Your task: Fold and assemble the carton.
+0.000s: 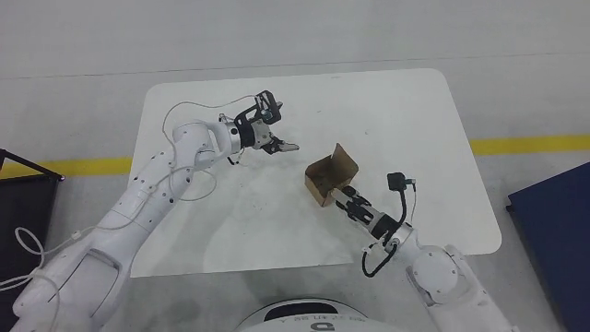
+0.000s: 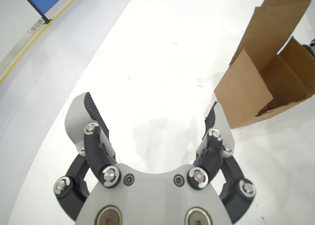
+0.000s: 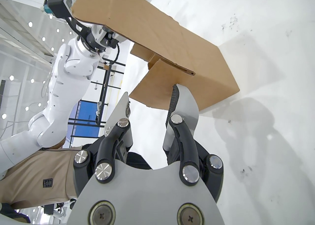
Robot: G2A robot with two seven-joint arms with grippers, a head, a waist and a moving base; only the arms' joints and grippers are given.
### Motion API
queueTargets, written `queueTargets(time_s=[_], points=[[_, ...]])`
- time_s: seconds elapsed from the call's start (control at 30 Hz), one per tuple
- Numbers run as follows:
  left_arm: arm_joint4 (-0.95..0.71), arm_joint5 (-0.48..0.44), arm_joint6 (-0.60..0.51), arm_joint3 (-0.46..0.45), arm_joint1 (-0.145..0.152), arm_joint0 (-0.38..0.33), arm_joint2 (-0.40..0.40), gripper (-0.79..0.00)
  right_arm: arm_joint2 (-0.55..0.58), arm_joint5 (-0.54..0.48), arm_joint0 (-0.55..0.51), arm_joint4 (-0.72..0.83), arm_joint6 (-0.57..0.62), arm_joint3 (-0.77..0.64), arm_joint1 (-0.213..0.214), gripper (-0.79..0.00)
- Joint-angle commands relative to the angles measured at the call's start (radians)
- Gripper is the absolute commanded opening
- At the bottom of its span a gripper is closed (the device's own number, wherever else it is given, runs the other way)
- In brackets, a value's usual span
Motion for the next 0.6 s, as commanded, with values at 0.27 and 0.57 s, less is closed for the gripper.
queueTargets(time_s=[0.27,0.57], points=[[-0.037,-0.043,-0.005,0.011,0.013,0.069,-0.040,0.000,-0.067,0.100,0.185,-0.054,0.016,0.054,-0.012,-0.372],[-0.079,-0.079,-0.043,-0.068,0.029,0.134,-0.086,0.000,-0.068,0.131,0.194,-0.036,-0.038,0.045,-0.016,-0.394]])
